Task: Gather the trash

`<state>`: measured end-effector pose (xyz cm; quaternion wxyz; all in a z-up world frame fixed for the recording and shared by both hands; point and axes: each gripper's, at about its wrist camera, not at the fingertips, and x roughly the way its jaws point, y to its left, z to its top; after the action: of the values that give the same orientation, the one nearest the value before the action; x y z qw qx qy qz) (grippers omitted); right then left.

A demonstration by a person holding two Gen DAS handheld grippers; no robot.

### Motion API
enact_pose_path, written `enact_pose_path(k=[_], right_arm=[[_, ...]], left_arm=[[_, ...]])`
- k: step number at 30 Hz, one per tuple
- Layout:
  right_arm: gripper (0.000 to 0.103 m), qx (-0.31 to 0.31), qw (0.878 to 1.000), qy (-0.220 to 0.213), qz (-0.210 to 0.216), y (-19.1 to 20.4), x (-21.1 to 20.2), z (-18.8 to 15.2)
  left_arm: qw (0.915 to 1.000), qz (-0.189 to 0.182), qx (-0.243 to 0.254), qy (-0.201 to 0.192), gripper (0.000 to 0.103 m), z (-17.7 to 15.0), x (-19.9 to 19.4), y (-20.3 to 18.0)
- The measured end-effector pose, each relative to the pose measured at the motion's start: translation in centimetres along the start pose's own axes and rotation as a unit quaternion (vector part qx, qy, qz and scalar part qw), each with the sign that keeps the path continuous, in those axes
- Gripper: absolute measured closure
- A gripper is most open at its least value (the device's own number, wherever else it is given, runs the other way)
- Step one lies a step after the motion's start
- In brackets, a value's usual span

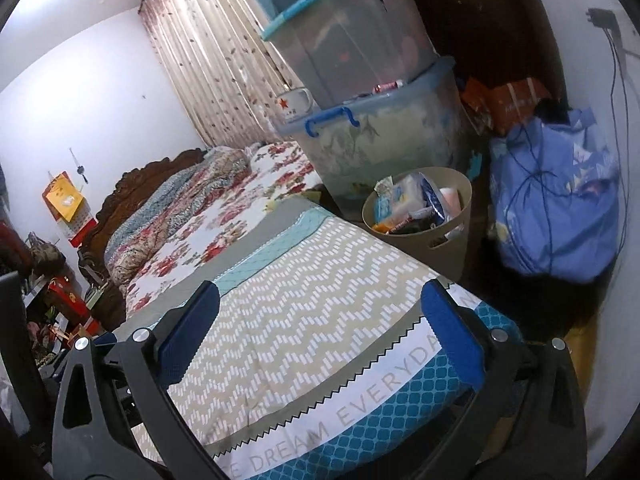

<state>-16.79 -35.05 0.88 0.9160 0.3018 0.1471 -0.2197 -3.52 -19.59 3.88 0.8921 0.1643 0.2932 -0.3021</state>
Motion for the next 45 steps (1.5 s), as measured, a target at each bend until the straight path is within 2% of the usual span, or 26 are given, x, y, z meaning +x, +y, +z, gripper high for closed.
enact_pose_path(k=[7, 10, 16, 31, 45], right_arm=[[0.003, 0.000, 0.999, -0.036, -0.001, -0.5, -1.9, 0.4], [0.003, -0.003, 0.999, -0.041, -0.001, -0.6, -2.1, 0.5], [0.003, 0.006, 0.999, -0.039, 0.004, -1.1, -2.2, 0.5], [0.003, -0.001, 1.000, -0.024, 0.008, -0.6, -1.6, -0.3], [0.003, -0.005, 1.000, -0.028, 0.009, -0.2, -1.9, -0.4]], left_arm=[[0.9992, 0.021, 0.009, -0.032, 0.009, 0.6, -2.7, -0.8], [0.9982, 0.035, 0.012, -0.048, 0.009, 0.9, -3.4, -1.0], [0.9973, 0.035, 0.024, -0.061, 0.009, 1.2, -3.7, -1.6], [0.9979, 0.039, 0.015, -0.049, 0.009, 1.1, -3.1, -1.1], [0.9981, 0.039, 0.017, -0.044, 0.009, 0.8, -2.8, -0.7]])
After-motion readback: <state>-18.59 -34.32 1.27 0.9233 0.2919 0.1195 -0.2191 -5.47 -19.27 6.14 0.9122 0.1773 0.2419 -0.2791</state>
